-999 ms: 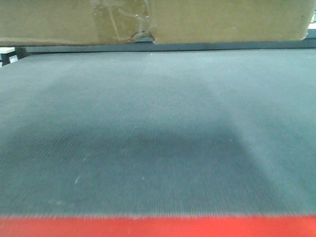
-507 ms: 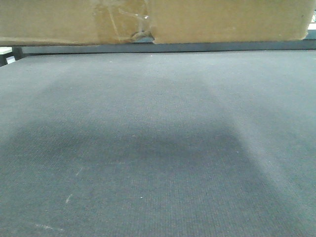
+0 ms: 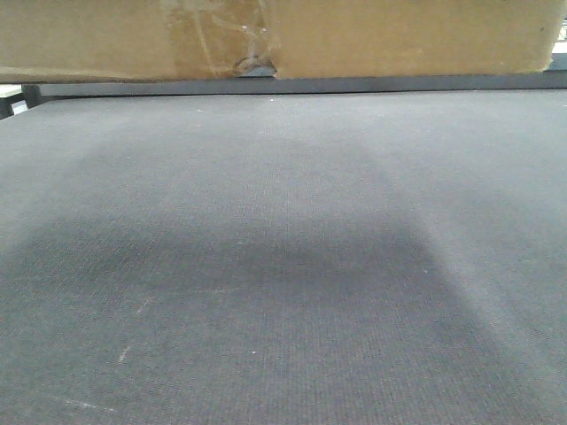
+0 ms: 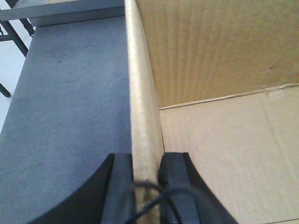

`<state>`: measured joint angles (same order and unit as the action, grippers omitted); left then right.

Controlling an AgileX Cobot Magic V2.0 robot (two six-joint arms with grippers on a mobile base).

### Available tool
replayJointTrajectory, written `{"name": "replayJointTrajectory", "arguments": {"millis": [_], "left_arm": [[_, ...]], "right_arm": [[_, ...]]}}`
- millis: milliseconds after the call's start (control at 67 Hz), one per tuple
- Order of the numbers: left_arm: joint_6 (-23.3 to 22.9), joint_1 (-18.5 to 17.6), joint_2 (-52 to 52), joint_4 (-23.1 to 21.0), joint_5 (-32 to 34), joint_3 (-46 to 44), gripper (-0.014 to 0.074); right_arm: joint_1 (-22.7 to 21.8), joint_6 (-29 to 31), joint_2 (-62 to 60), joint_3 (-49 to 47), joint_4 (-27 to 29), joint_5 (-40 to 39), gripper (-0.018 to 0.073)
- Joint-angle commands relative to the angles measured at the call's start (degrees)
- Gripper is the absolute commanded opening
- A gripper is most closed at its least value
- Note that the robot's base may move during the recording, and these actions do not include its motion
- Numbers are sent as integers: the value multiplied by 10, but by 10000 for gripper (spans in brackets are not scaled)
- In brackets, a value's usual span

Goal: Grab carton from right shelf to conveyor
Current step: 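Lower the carton with both grippers onto the dark grey conveyor belt, then open both grippers and withdraw them from the carton walls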

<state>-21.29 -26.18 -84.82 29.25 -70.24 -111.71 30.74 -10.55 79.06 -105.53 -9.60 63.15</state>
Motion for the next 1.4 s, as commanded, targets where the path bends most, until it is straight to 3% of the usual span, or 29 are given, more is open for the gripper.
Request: {"name": "replayJointTrajectory", "arguments": {"millis": [0, 537, 791, 1134, 1387], "left_arm": [[1, 3, 4, 50, 3, -3, -18], [1, 3, 4, 45, 4, -3, -18], [1, 3, -25, -21, 3, 3, -18], [1, 3, -141, -37, 19, 15, -18], [1, 3, -190, -34, 42, 15, -15]], "right_arm": [[-2, 6, -8, -2, -21, -11, -67], [-2, 6, -8, -2, -19, -9, -67], [-28, 6, 21, 11, -20, 59, -67], [-73, 6, 91, 143, -20, -80, -67], [-74, 6, 132, 157, -20, -126, -67]]}}
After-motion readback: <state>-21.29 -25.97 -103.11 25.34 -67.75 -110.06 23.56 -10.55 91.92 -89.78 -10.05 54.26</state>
